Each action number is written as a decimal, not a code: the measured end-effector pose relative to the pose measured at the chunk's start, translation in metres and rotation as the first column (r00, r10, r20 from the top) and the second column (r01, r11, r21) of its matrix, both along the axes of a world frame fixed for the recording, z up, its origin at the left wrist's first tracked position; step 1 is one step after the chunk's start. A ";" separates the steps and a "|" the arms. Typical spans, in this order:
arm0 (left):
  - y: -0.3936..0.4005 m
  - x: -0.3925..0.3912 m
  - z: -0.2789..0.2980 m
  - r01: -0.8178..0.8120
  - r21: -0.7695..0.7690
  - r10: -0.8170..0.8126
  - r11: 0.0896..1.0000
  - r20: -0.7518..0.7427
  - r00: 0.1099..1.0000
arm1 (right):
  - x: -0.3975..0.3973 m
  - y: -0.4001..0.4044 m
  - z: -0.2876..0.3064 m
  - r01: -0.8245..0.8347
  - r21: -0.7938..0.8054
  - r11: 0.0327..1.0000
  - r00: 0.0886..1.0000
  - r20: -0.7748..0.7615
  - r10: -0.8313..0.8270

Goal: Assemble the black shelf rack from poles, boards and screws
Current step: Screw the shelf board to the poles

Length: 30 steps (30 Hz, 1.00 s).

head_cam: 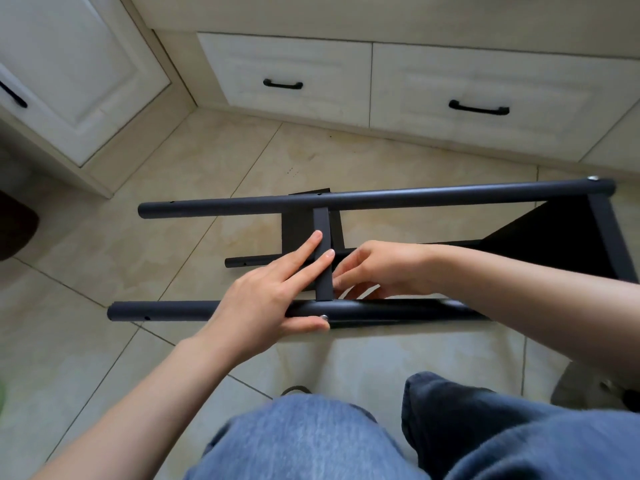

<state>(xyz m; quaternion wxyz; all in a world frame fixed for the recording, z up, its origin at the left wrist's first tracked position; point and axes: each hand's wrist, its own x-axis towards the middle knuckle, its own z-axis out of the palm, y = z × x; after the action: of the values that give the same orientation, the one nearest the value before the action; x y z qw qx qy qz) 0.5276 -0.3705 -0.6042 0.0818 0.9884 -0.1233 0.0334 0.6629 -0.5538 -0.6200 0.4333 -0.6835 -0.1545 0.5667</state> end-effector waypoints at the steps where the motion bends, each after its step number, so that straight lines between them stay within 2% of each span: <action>1: -0.002 -0.003 0.001 -0.013 -0.017 0.013 1.000 -0.010 1.000 | 0.000 -0.005 0.006 0.000 0.004 1.000 1.000 0.014 0.000; 5: -0.013 -0.012 0.007 -0.114 -0.099 0.102 0.989 -0.114 0.988 | -0.002 -0.025 0.030 -0.007 -0.007 1.000 0.994 0.109 0.008; 9: -0.028 -0.023 0.016 -0.207 -0.196 0.191 0.959 -0.098 0.977 | -0.003 -0.037 0.056 0.036 -0.017 0.999 0.949 0.314 -0.029; 11: -0.036 -0.034 0.019 -0.263 -0.325 0.272 0.909 -0.017 0.962 | 0.000 -0.042 0.068 0.051 -0.032 0.998 0.867 0.498 -0.028; 13: -0.044 -0.048 0.022 -0.317 -0.471 0.385 0.823 0.054 0.921 | 0.006 -0.046 0.077 0.043 -0.064 0.997 0.728 0.686 0.013; 15: -0.050 -0.060 0.022 -0.438 -0.586 0.516 0.682 -0.038 0.856 | 0.011 -0.048 0.079 0.073 -0.088 0.993 0.576 0.817 0.030; 18: -0.053 -0.066 0.015 -0.673 -0.599 0.580 0.435 -0.385 0.718 | 0.018 -0.047 0.073 0.114 -0.069 0.991 0.443 0.897 0.012; 20: -0.051 -0.061 0.008 -0.793 -0.580 0.515 0.186 -0.629 0.582 | 0.023 -0.045 0.067 0.097 -0.086 0.992 0.360 0.932 0.045; 22: -0.052 -0.052 0.001 -0.832 -0.548 0.382 -0.088 -0.790 0.480 | 0.028 -0.043 0.062 0.085 -0.103 0.991 0.294 0.953 0.074; 24: -0.055 -0.042 -0.003 -0.794 -0.506 0.232 -0.336 -0.862 0.451 | 0.033 -0.040 0.059 0.089 -0.119 0.989 0.267 0.959 0.092; 25: -0.057 -0.037 -0.006 -0.767 -0.480 0.174 -0.426 -0.875 0.451 | 0.036 -0.039 0.057 0.094 -0.149 0.984 0.256 0.959 0.121; 27: -0.063 -0.028 -0.012 -0.716 -0.443 0.128 -0.539 -0.883 0.451 | 0.042 -0.037 0.052 0.095 -0.237 0.967 0.246 0.947 0.208; 30: -0.070 -0.018 -0.019 -0.619 -0.453 0.164 -0.642 -0.869 0.467 | 0.049 -0.036 0.043 0.088 -0.311 0.946 0.274 0.921 0.277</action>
<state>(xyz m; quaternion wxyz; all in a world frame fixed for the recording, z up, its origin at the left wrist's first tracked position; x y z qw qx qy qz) 0.5093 -0.4402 -0.6227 0.7849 0.3951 0.4773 -0.0009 0.7116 -0.5902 -0.5765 0.1087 -0.9319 -0.3358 0.0836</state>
